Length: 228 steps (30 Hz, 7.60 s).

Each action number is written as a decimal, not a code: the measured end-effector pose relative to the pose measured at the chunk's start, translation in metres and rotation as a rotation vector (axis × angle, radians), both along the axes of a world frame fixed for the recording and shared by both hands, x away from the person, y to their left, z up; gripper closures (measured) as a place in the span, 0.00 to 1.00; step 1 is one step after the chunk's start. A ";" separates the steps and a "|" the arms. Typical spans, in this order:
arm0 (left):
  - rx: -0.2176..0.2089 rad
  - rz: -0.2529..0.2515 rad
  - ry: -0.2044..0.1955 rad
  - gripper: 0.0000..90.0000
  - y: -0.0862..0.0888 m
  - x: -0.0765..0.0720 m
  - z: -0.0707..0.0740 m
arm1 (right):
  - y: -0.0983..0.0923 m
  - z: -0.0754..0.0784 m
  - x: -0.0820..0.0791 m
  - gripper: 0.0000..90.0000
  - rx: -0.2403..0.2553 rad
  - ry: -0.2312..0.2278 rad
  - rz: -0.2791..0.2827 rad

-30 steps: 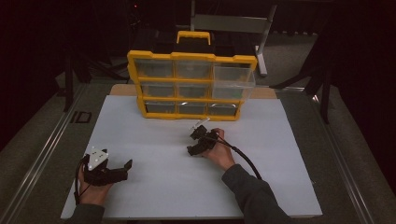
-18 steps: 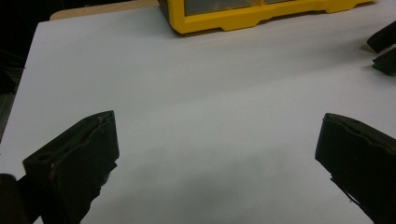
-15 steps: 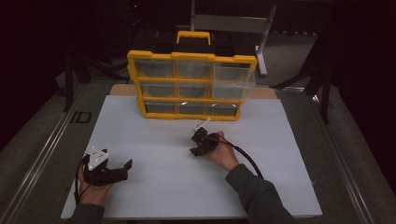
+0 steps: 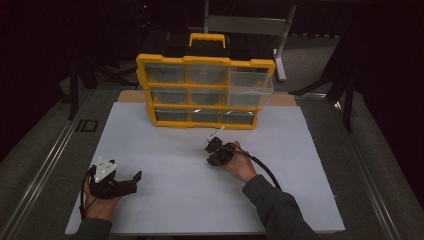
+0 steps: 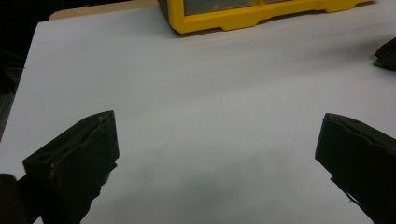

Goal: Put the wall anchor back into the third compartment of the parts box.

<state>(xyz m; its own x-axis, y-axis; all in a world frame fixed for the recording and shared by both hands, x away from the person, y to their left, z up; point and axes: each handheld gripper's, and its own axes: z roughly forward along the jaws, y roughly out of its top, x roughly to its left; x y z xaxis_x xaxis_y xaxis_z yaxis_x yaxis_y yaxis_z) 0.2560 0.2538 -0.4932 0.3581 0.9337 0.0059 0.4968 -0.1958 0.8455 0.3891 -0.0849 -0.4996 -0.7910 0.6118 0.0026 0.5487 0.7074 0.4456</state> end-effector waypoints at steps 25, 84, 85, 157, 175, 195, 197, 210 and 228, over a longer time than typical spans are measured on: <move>0.000 -0.001 0.001 0.00 0.000 0.000 0.000 | -0.002 0.003 0.000 0.93 0.008 0.005 0.004; -0.002 0.000 0.000 0.00 0.000 0.000 0.000 | -0.043 0.097 -0.018 0.93 0.168 -0.026 -0.020; -0.001 0.000 0.000 0.00 0.000 0.000 0.000 | -0.044 0.099 -0.018 0.93 0.169 -0.028 -0.019; -0.002 0.000 -0.001 0.00 0.000 0.001 -0.001 | -0.064 0.173 -0.012 0.93 0.215 -0.069 -0.018; -0.003 0.002 0.000 0.00 0.000 0.001 -0.001 | -0.070 0.190 -0.006 0.93 0.209 -0.071 -0.029; -0.003 0.002 0.000 0.00 0.000 0.001 -0.001 | -0.076 0.206 -0.001 0.93 0.217 -0.082 -0.033; -0.003 0.001 0.000 0.00 0.000 0.001 0.000 | -0.076 0.207 0.000 0.93 0.219 -0.080 -0.034; -0.003 0.001 0.000 0.00 0.000 0.001 0.000 | -0.081 0.219 0.003 0.93 0.221 -0.075 -0.030; -0.003 0.001 0.001 0.00 0.000 0.001 0.000 | -0.084 0.236 0.007 0.93 0.236 -0.082 -0.039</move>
